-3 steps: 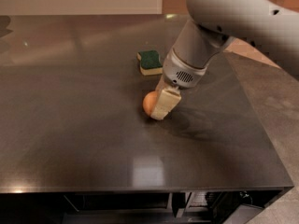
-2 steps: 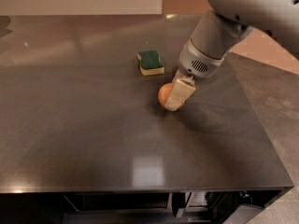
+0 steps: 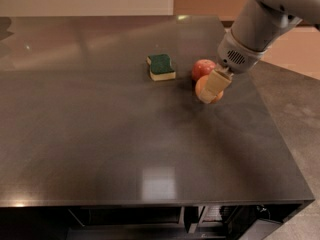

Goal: Move orange near apple

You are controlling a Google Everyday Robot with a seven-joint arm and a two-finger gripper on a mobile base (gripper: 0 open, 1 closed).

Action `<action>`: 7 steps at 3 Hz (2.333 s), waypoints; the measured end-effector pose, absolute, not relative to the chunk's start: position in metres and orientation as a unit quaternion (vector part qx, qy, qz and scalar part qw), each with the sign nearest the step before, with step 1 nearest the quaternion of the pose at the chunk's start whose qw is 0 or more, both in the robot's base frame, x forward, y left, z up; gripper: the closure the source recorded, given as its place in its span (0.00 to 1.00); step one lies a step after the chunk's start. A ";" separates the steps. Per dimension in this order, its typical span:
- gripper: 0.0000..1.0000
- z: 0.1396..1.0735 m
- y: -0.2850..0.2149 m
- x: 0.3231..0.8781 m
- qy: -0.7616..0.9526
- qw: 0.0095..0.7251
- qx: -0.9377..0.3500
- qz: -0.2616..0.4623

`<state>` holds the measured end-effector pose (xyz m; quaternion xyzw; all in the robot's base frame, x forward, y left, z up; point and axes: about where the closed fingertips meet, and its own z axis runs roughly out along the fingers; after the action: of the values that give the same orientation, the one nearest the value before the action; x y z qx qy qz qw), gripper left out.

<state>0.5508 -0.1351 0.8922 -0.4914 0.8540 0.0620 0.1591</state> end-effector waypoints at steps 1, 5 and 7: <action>1.00 0.886 -0.154 0.565 0.869 0.171 -0.463 0.047; 0.59 0.851 -0.187 0.600 0.885 0.192 -0.424 0.025; 0.12 0.848 -0.191 0.602 0.885 0.191 -0.423 0.029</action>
Offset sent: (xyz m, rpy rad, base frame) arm 0.0443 -0.0492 -0.0352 -0.0154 -0.0633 -0.1690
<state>0.6023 -0.1908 0.8481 -0.4229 0.8853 0.0289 0.1913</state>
